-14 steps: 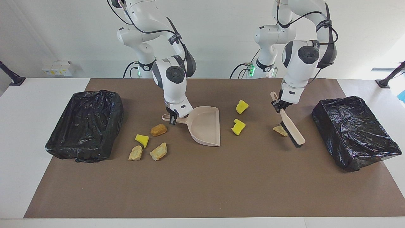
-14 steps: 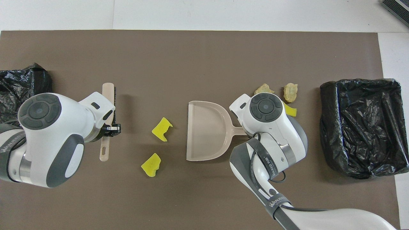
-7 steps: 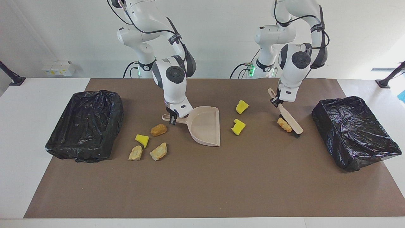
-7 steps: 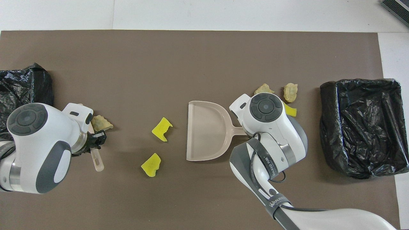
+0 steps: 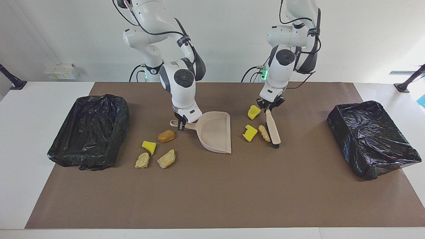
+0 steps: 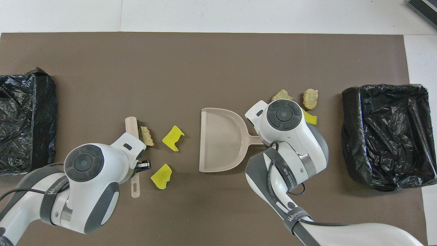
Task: Sweep and dump trash in bin
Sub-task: 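Sweep the sponge pieces into the dustpan with the left gripper's brush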
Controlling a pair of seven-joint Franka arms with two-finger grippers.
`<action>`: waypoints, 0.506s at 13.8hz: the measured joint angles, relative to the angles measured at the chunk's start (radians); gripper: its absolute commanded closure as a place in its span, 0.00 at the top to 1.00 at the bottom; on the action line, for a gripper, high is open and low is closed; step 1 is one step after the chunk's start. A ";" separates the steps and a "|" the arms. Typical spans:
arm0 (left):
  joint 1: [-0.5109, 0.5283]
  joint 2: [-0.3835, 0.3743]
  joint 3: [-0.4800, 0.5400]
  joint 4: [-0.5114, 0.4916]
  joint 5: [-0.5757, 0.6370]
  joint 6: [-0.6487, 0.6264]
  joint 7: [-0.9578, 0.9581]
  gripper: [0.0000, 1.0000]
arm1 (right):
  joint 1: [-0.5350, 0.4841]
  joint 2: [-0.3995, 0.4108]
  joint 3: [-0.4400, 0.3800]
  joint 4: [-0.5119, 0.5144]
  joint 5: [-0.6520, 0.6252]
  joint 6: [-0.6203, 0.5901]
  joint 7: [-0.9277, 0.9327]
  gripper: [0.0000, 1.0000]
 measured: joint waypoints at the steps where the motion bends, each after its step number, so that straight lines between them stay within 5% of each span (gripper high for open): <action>1: -0.042 0.022 0.000 0.002 0.000 0.038 0.004 0.00 | 0.000 0.000 0.000 0.000 0.000 0.000 0.000 0.00; 7: -0.267 0.079 -0.003 0.055 -0.049 0.153 -0.055 0.00 | 0.000 -0.001 0.000 -0.001 0.000 0.000 0.000 0.00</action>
